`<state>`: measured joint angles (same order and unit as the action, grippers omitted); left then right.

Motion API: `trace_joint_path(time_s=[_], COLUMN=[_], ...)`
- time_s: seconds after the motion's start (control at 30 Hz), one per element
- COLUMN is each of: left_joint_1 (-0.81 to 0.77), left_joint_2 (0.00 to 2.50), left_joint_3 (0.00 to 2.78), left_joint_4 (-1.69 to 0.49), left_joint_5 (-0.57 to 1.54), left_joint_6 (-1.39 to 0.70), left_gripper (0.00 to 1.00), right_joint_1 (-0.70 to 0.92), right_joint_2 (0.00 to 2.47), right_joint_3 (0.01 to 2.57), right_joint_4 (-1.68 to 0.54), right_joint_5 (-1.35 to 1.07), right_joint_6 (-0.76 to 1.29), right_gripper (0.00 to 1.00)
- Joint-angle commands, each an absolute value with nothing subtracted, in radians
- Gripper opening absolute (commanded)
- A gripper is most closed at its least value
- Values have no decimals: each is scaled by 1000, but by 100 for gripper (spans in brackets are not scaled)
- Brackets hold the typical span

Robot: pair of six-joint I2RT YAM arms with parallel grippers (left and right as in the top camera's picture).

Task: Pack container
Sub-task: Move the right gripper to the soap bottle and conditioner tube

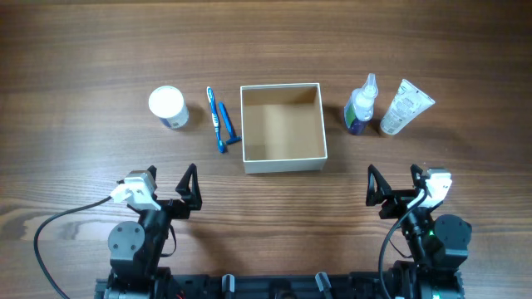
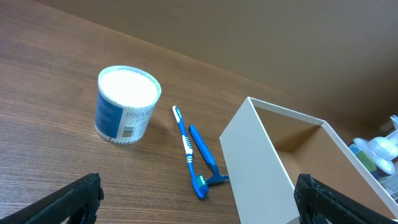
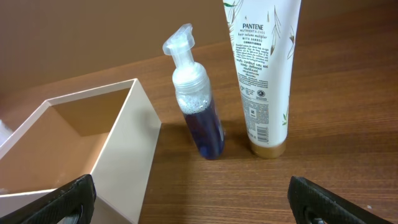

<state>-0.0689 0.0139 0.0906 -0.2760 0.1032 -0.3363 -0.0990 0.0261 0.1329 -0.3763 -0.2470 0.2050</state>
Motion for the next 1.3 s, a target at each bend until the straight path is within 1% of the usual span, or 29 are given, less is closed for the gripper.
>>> trace_joint_path(time_s=[0.0,0.8,0.87,1.03,1.2,1.27], left_joint_1=[-60,-60,-60,-60,-60,-60], left_joint_2=[9,9,9,9,9,9], left_joint_3=[85,85,85,85,85,85], left_joint_4=[-273,-273,-273,-273,-273,-273], left_joint_5=[101,101,101,101,101,101], left_joint_6=[-345,-345,-345,-345,-345,-345], left_gripper=[100,100,100,100,100,100], right_joint_1=[-98,-98,-98,-98,-98,-98], right_joint_2=[14,14,14,17,17,23], right_joint_3=[129,129,129,129,142,188], right_joint_4=[-371,-361,-365,-364,-364,-382], right_joint_5=[-264,-253,-258,-289,-466,-495], right_joint_6=[212,209,253,480,480,478], right_gripper=[100,100,100,100,100,100])
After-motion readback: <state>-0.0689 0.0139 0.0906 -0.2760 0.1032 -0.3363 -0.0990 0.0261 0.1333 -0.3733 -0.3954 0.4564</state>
